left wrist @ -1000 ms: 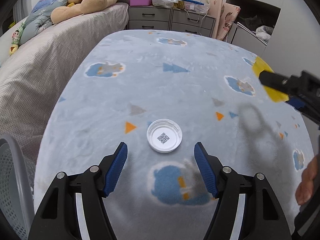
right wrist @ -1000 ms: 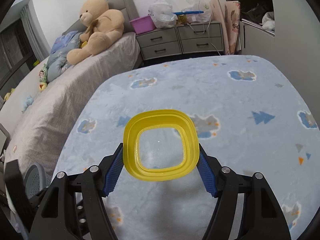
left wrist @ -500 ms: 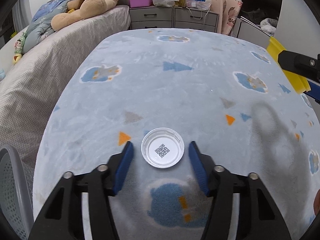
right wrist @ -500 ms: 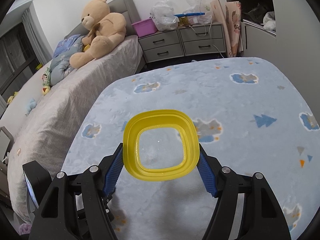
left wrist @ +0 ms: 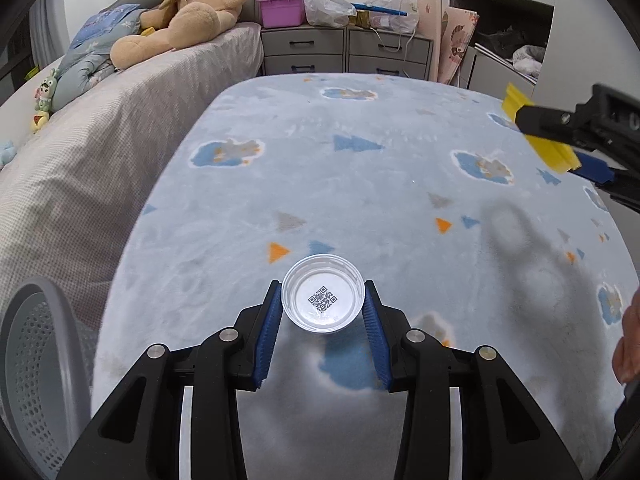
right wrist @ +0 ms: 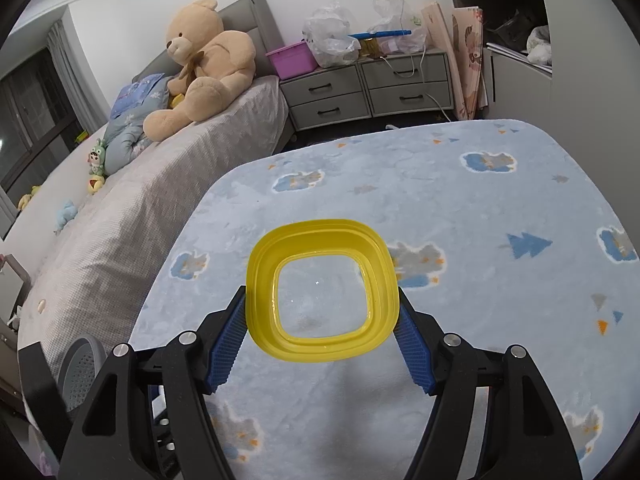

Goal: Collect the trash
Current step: 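Lift the yellow lid with the right gripper while the left gripper grasps the white bottle cap, then carry the cap and lid over the wastebasket with both grippers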

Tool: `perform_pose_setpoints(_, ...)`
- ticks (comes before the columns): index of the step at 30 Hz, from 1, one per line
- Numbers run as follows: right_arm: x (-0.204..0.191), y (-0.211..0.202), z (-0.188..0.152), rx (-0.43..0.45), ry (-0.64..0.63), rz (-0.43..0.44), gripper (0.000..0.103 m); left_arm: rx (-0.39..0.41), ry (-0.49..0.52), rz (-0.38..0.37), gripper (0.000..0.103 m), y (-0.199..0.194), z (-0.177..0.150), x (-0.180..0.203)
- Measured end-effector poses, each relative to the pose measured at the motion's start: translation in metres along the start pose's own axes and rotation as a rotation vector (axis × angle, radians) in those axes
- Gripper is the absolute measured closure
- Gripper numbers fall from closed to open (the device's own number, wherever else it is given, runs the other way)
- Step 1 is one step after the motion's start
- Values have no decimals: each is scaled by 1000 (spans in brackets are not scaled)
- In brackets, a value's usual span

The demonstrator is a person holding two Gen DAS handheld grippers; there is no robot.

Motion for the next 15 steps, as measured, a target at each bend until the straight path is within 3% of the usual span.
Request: perform_pose_setpoints(15,-63,3,-6,-17,-109,33,36,74,-88,87,64,-59,-14,-96)
Point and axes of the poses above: each gripper's, at about its wrist camera, not at the fingertips, and y roughly the way its jaws point, x to its right, z to its top, the point moved 8 cm from there along y, roughly the way its jaws point, and after that the axes turned 14 degrees about z, right-handed, at the moved point
